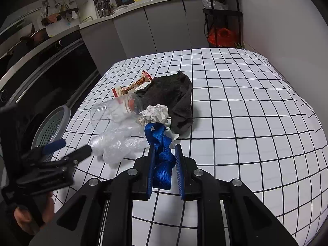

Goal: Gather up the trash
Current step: 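Lower the left tool onto the clear plastic bag and close it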

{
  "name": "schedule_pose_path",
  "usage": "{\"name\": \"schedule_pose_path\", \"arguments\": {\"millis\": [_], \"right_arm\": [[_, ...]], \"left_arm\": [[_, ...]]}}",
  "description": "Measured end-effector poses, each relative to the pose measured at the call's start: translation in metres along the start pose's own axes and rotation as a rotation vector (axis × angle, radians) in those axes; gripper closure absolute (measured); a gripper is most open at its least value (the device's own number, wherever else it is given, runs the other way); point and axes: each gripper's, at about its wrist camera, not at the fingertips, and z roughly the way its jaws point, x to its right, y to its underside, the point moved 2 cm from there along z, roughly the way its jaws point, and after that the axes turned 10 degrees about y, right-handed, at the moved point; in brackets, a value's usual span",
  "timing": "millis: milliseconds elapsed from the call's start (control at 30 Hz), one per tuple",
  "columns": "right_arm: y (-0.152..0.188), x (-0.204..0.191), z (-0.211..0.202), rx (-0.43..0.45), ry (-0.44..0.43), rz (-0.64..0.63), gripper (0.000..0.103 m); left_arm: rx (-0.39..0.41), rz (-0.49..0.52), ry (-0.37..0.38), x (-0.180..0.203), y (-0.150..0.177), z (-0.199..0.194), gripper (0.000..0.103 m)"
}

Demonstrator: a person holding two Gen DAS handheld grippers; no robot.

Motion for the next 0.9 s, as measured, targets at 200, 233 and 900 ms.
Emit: {"name": "schedule_pose_path", "arguments": {"millis": [200, 233, 900], "right_arm": [[-0.001, 0.004, -0.006, 0.011, -0.016, 0.011, 0.084], [-0.001, 0.005, -0.006, 0.012, -0.019, 0.014, 0.084], [0.002, 0.002, -0.006, 0.004, -0.019, -0.001, 0.084]], "left_arm": [[0.008, 0.014, -0.017, 0.014, -0.007, 0.018, 0.006], [-0.001, 0.021, -0.021, 0.017, -0.008, 0.024, 0.006], [0.000, 0.045, 0.065, 0.019, 0.002, 0.011, 0.069]]}}
